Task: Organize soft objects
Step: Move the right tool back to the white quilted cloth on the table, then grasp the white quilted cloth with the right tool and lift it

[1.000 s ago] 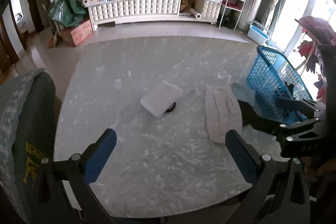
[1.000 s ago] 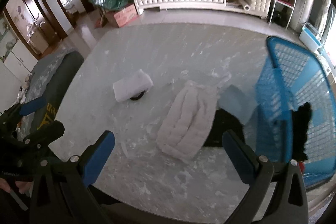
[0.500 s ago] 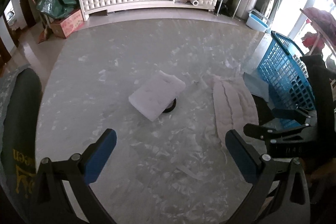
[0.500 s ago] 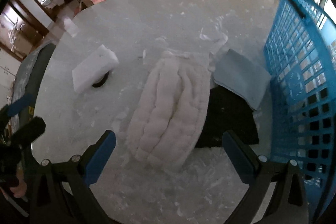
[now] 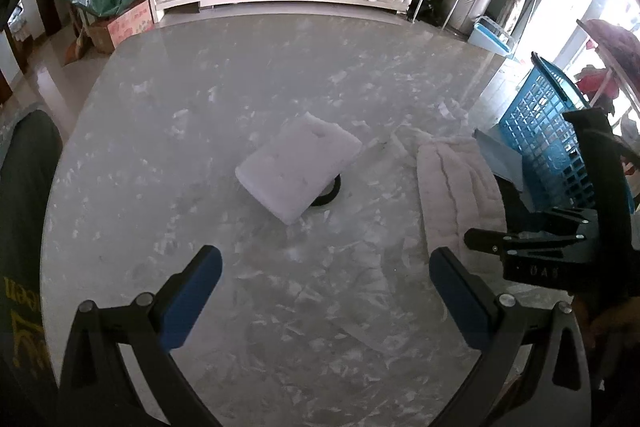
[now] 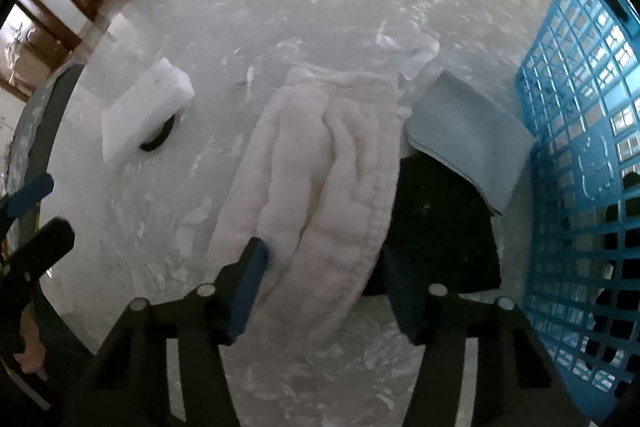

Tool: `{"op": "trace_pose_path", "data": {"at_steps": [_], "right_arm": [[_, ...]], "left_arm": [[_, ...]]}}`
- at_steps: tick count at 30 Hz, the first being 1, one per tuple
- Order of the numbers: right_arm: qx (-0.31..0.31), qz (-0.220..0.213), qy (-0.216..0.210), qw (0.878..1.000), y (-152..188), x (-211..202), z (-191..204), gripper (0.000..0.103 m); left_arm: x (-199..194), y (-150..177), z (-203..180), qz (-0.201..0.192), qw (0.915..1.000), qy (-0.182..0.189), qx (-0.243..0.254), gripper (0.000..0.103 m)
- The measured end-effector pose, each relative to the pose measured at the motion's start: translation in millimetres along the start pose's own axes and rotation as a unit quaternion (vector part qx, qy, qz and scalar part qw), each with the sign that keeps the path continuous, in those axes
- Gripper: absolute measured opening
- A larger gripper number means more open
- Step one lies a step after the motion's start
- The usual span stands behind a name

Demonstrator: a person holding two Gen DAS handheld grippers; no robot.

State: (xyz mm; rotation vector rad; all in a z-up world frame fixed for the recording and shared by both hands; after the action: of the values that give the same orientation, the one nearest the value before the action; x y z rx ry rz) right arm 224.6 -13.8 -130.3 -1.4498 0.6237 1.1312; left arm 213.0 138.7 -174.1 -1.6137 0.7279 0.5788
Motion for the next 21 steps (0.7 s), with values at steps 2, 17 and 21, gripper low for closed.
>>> {"op": "trace_pose_path", "data": {"at_steps": [2, 17, 21], "right_arm": [[-0.006, -0.004, -0.002, 1.0, 0, 1, 5, 0.042], [-0.032, -0.009, 0.007, 0.999, 9, 1, 30, 0.023], [-0.028, -0.022, -0.004, 0.999, 5, -5, 17, 0.011]], "left_arm": [[1, 2, 2, 0.003, 1.0, 0.0, -0.003, 0.103], [-4, 2, 3, 0.0, 0.9999, 0.011, -0.008, 0.103], [-2, 3, 5, 0.002, 0.9998, 0.011, -0.015, 0.103]]}}
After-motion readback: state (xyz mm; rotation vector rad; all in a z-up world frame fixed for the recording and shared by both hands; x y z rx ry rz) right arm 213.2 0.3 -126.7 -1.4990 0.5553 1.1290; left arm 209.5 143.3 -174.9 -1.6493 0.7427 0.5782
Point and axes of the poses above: each gripper's, at about its wrist camera, not at the fingertips, and x roughly the way its jaws point, z to its left, y to its underside, the point moved 5 cm from there along x, roughly the way its jaws point, and after that the axes turned 13 degrees about -z, right-handed, at the moved point
